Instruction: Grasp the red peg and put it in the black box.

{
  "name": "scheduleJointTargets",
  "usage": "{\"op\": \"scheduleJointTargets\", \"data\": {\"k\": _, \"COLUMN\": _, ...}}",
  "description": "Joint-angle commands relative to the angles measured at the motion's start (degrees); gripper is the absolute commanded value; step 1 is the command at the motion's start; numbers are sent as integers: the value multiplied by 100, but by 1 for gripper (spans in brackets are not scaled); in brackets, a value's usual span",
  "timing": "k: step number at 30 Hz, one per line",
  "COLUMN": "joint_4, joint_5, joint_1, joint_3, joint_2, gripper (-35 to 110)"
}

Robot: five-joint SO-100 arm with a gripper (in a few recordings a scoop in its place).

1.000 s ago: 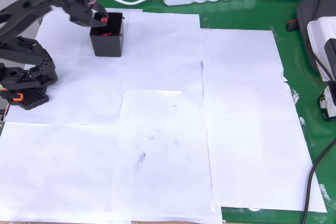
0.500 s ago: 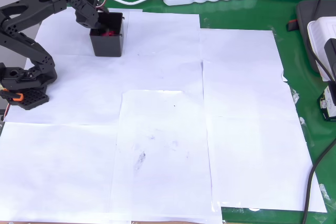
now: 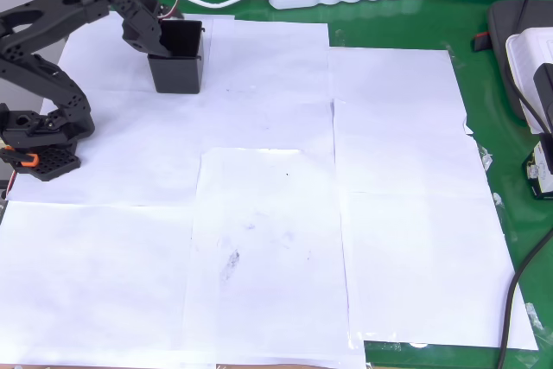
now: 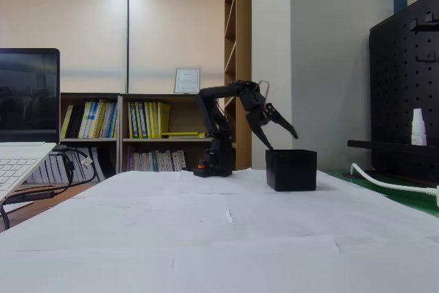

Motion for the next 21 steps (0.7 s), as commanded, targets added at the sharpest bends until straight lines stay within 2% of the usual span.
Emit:
{"op": "scheduleJointTargets", "data": {"k": 1, "joint_4": 905, "joint_5": -1441, "joint_1": 703, "joint_3": 457, "joint_2": -940, "gripper": 0}}
{"op": "scheduleJointTargets", "data": {"k": 4, "joint_4": 1248, "joint_5": -3067, "joint_1": 1661, "joint_3": -475, "joint_2": -1679, "gripper": 0}}
{"op": "scheduleJointTargets", "data": {"k": 6, "joint_4": 976, "joint_5": -3823, "joint_1": 2109, "joint_3": -1652, "joint_2": -2399, "gripper": 0}}
{"op": "scheduleJointTargets", "data": {"k": 9, "joint_4": 44, "joint_5": -3929, "joint_1": 2074, "joint_3": -3252, "joint_2": -2461, "gripper": 0}}
{"op": "scheduleJointTargets", "data": {"k": 12, "joint_4": -765, "joint_5": -3832, "joint_1": 2057, "joint_3": -4087, "joint_2": -2461, "gripper": 0}}
{"op": "scheduleJointTargets", "data": {"k": 17, "joint_4": 369, "joint_5": -4482, "joint_1": 2294, "joint_3": -4641, "joint_2": -3138, "gripper": 0}}
{"op": "scheduleJointTargets", "data": {"k": 21, "joint_4": 624, "joint_5": -4957, "joint_1": 2426, "joint_3": -5150, "joint_2": -3718, "gripper": 0}}
